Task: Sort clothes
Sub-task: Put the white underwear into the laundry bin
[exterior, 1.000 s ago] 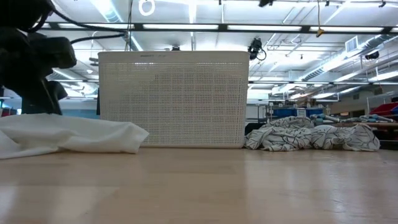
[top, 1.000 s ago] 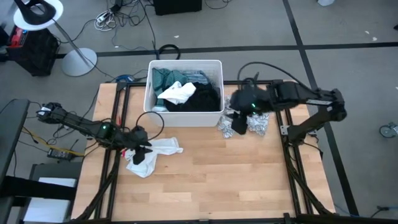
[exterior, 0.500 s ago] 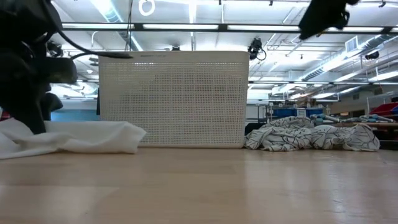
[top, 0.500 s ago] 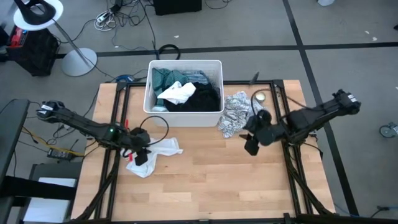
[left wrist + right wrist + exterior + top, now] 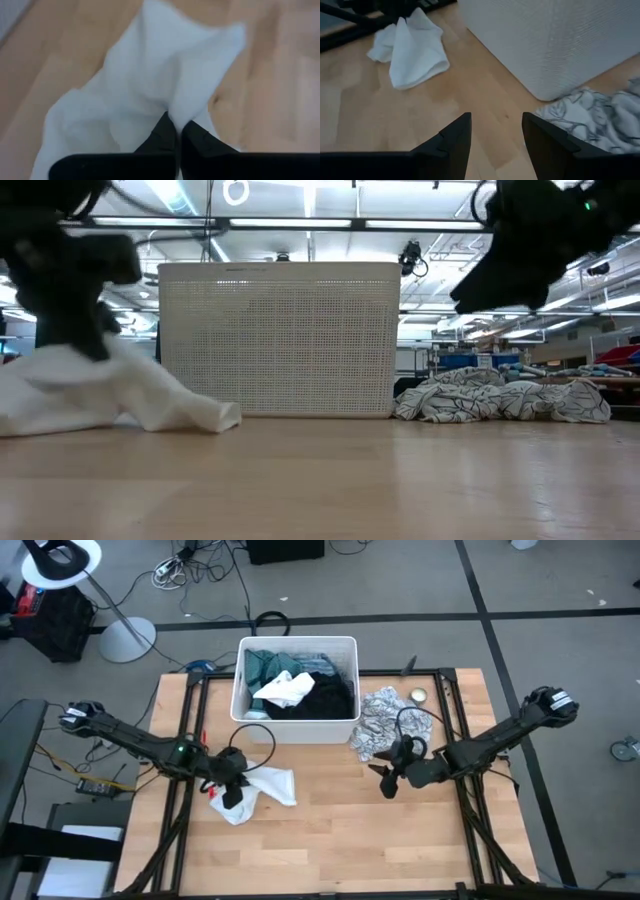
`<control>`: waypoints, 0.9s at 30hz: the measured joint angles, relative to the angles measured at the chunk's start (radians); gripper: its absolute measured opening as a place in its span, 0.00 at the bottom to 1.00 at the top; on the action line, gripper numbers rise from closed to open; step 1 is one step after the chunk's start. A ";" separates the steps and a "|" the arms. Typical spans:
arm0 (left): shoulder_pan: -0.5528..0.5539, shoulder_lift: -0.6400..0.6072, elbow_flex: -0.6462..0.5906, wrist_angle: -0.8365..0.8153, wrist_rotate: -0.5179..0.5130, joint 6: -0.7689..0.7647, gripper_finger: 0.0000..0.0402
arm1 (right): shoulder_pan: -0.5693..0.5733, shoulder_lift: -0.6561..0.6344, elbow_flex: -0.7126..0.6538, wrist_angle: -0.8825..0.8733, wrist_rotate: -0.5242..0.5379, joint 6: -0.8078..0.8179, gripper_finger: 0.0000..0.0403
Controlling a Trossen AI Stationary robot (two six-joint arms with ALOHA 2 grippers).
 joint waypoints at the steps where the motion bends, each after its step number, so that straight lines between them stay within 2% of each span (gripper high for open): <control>1: 0.000 0.000 0.020 -0.001 -0.001 0.015 0.01 | 0.000 0.000 -0.036 0.060 0.000 -0.008 0.44; 6: 0.000 0.000 0.148 -0.003 -0.051 0.098 0.00 | 0.000 0.000 -0.158 0.214 -0.002 -0.022 0.44; 16: 0.030 0.000 0.446 -0.013 -0.206 0.344 0.00 | -0.054 0.000 -0.257 0.224 0.000 -0.031 0.43; 19: 0.072 0.003 0.534 -0.012 -0.238 0.452 0.00 | -0.076 0.000 -0.267 0.225 0.000 -0.027 0.43; 24: 0.181 0.025 0.683 -0.009 -0.351 0.608 0.00 | -0.095 0.000 -0.268 0.228 0.001 -0.027 0.43; 27: 0.273 0.059 0.766 -0.009 -0.351 0.681 0.00 | -0.099 0.000 -0.268 0.228 0.001 -0.027 0.43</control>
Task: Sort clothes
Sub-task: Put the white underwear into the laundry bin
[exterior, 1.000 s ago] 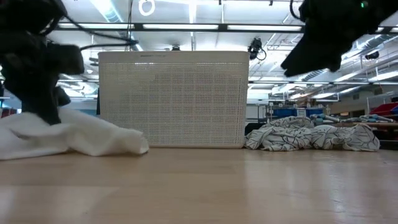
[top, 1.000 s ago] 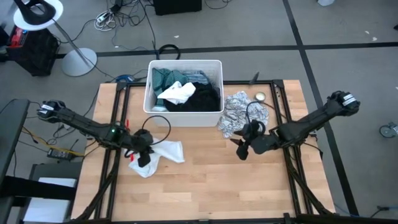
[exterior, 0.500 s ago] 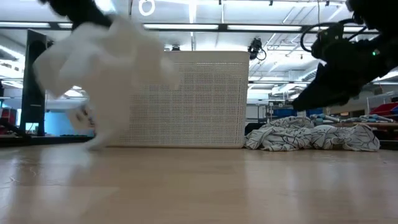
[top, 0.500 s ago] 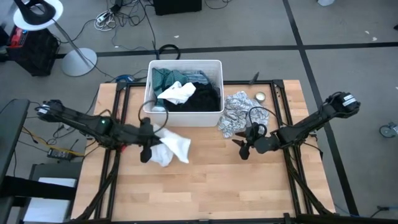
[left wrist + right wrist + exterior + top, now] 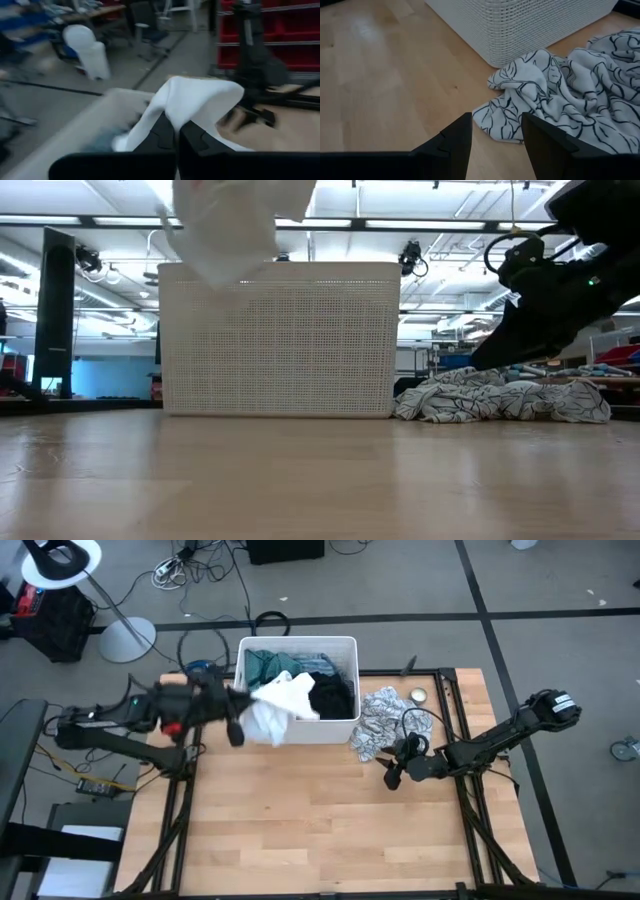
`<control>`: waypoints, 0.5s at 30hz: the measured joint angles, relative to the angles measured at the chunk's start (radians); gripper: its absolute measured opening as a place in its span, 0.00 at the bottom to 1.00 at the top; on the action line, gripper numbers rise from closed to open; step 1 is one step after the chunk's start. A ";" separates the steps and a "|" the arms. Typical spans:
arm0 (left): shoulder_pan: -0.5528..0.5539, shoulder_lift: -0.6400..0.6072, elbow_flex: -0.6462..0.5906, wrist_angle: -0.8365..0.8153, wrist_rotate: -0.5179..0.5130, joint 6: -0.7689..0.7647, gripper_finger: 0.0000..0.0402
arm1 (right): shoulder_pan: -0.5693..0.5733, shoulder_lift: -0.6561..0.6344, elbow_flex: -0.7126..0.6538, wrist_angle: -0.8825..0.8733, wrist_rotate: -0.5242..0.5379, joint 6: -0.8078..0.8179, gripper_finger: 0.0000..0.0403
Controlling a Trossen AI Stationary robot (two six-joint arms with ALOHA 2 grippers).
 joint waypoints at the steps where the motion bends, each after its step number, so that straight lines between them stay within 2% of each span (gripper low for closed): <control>1: 0.031 0.016 0.026 0.000 0.012 0.024 0.00 | 0.000 0.000 0.000 0.000 0.000 0.000 0.43; 10: 0.288 0.201 0.255 -0.001 0.050 0.190 0.00 | -0.002 0.000 0.000 -0.001 0.000 -0.002 0.43; 15: 0.407 0.283 0.284 -0.021 0.052 0.189 0.00 | -0.002 0.000 0.000 -0.002 0.000 -0.013 0.43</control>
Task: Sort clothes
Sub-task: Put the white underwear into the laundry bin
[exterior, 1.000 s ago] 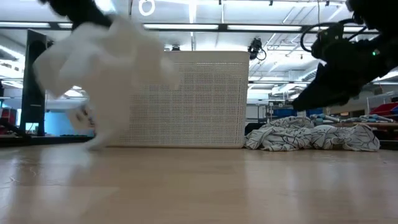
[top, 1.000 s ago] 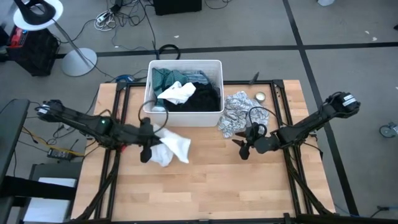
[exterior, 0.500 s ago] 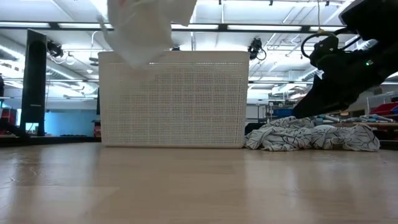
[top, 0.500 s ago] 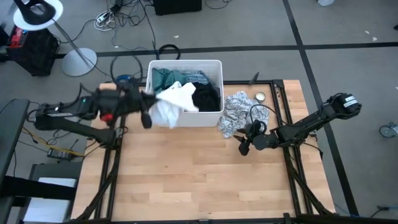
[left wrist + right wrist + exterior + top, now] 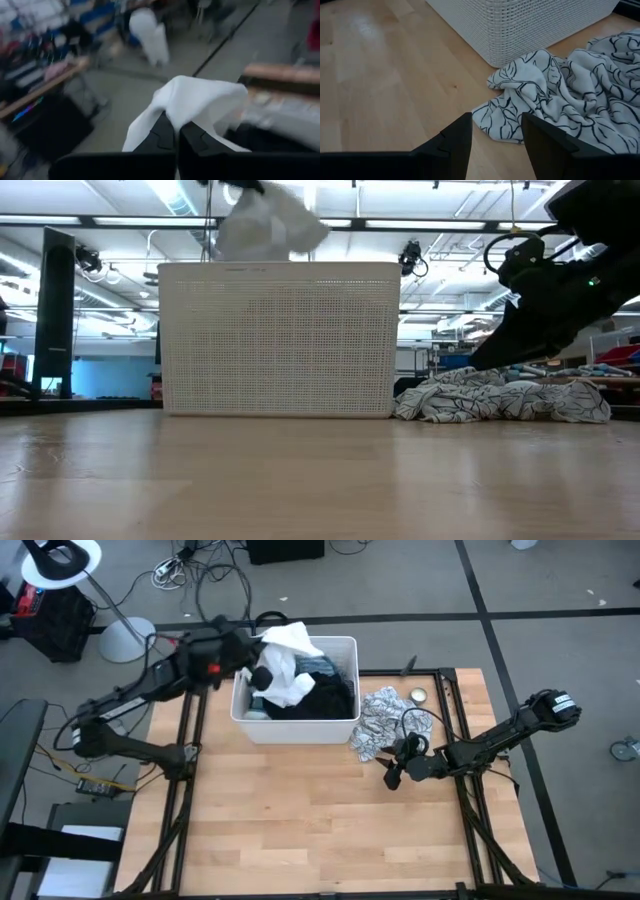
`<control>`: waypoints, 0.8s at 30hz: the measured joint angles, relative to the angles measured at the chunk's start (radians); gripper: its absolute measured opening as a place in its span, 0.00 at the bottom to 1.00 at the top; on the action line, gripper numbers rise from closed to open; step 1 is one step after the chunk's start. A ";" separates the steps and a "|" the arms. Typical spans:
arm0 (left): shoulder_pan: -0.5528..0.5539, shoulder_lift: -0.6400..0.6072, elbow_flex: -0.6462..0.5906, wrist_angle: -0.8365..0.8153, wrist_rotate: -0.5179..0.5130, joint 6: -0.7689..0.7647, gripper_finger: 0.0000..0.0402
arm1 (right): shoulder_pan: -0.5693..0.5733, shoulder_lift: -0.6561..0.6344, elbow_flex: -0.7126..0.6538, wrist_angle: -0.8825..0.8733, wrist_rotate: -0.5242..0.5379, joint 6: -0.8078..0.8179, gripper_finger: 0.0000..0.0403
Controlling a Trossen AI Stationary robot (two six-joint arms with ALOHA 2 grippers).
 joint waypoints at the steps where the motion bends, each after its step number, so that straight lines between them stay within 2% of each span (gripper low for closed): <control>1: 0.021 0.012 0.000 -0.031 0.000 -0.008 0.00 | 0.000 0.000 0.000 0.000 0.000 -0.006 0.43; 7: 0.105 0.077 0.000 -0.208 0.000 -0.123 0.03 | 0.000 0.000 0.000 -0.011 0.001 -0.015 0.43; 12: 0.129 0.104 0.000 -0.264 0.003 -0.176 0.08 | -0.001 0.000 -0.001 -0.018 0.023 -0.016 0.43; 24: 0.173 0.103 0.000 -0.271 -0.020 -0.205 0.40 | -0.001 0.000 -0.001 -0.017 0.025 -0.016 0.43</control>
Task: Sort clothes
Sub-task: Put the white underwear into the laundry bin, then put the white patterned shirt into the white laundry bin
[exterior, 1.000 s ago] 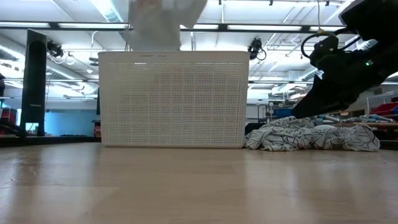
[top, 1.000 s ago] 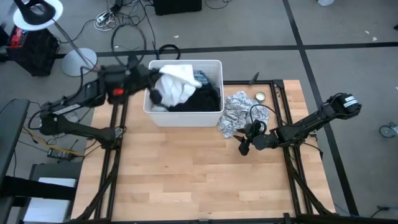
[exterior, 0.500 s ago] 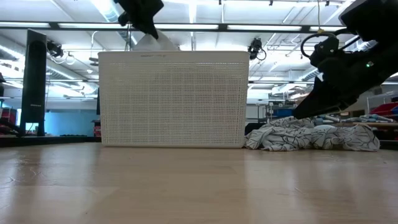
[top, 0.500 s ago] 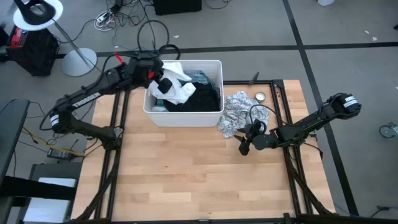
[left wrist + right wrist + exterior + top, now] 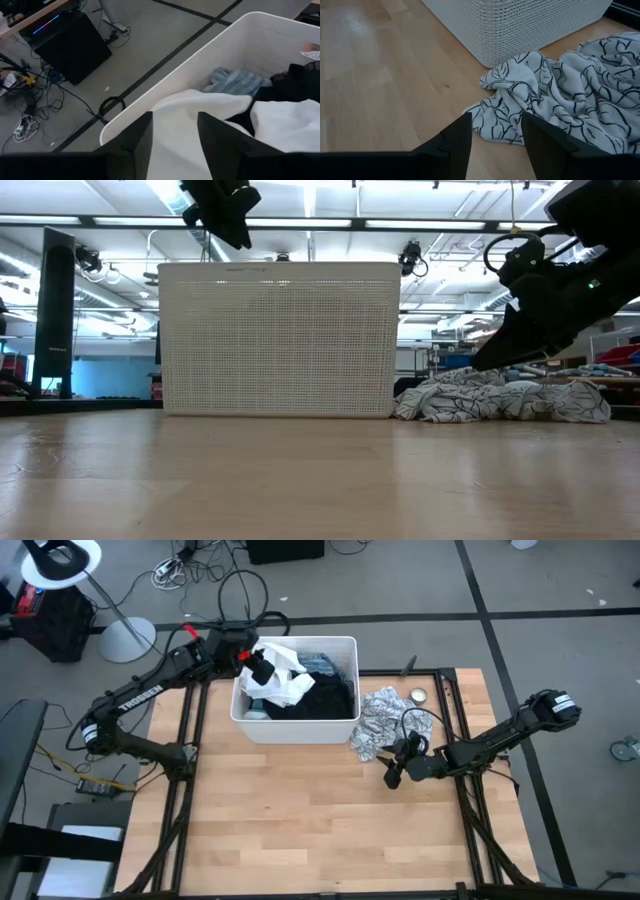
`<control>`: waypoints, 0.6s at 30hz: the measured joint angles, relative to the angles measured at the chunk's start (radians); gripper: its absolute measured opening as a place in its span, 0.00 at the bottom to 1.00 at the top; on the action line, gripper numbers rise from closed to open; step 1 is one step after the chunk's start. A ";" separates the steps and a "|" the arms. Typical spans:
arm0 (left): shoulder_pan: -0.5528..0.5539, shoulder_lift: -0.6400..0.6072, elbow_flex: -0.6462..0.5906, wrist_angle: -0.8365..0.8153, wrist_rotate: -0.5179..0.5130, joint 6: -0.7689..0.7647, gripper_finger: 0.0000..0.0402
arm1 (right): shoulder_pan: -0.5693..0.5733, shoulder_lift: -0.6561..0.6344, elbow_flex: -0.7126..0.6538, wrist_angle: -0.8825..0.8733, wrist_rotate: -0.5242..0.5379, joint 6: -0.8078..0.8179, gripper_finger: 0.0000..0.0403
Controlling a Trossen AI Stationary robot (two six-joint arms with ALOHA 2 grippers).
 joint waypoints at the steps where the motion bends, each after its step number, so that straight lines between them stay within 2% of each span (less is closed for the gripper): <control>1: 0.000 -0.004 0.000 0.000 0.000 0.000 0.41 | 0.000 0.000 0.000 0.000 0.000 0.000 0.43; 4: -0.001 -0.018 0.000 0.005 0.002 -0.002 0.43 | 0.000 0.000 0.000 -0.001 0.000 0.000 0.43; 8: -0.012 -0.046 0.000 -0.008 0.061 -0.006 0.43 | 0.000 0.000 0.000 -0.019 0.000 0.000 0.43; 15: -0.083 -0.127 0.000 -0.207 0.303 -0.088 0.43 | 0.000 0.000 0.000 -0.023 -0.003 0.001 0.43; 18: -0.155 -0.164 -0.008 -0.247 0.336 -0.110 0.43 | 0.000 0.000 0.000 -0.018 -0.042 0.002 0.43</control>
